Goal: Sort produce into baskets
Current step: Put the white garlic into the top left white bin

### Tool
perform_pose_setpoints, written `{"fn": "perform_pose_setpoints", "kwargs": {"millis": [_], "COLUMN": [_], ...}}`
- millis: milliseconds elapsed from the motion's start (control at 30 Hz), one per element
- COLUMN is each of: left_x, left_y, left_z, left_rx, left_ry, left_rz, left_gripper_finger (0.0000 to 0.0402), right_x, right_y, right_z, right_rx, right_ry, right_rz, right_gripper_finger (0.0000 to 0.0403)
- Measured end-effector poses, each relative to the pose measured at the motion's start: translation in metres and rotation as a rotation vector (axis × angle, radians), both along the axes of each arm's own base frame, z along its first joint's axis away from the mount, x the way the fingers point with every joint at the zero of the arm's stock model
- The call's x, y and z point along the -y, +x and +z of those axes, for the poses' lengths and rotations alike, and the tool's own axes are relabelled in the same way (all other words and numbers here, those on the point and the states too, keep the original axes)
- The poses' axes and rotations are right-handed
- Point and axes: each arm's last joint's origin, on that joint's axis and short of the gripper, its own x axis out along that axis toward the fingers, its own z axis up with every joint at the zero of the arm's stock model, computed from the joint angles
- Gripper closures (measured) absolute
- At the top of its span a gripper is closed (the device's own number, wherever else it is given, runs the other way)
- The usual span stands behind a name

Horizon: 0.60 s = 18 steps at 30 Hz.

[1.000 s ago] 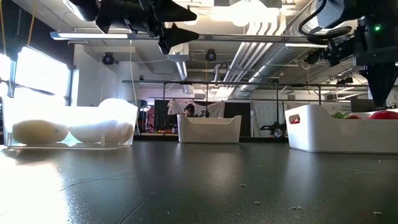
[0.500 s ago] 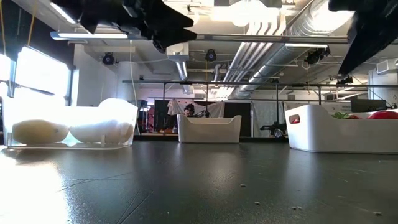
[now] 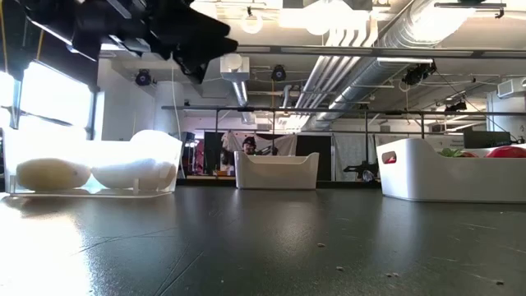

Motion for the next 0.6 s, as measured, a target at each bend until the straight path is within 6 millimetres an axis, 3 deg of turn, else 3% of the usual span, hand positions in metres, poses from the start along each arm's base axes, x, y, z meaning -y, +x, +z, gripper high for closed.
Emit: {"fn": "perform_pose_setpoints", "kwargs": {"millis": [167,333,467,600], "left_x": [0.010,0.014,0.015,0.015], "left_y": [-0.001,-0.002,-0.002,-0.002], "left_z": [0.002,0.003,0.003,0.003], "left_rx": [0.017,0.031,0.034,0.034], "left_ry": [-0.002,-0.004,0.005,0.006], "left_rz": [-0.039,-0.055,-0.050,-0.049], "left_gripper_finger": [0.0300,0.0300,0.0300,0.0300], "right_x": [-0.007,-0.011,-0.017,-0.019], "right_y": [-0.005,-0.007,-0.003,0.000], "right_z": [-0.018,-0.034,-0.041,-0.042], "right_rx": [-0.247,-0.447,-0.431,-0.387], "right_ry": [0.029,-0.006,0.000,-0.008], "right_rz": [-0.066,-0.170,-0.142,-0.114], "right_gripper_finger": [0.0365,0.0269,0.0199,0.0160]}}
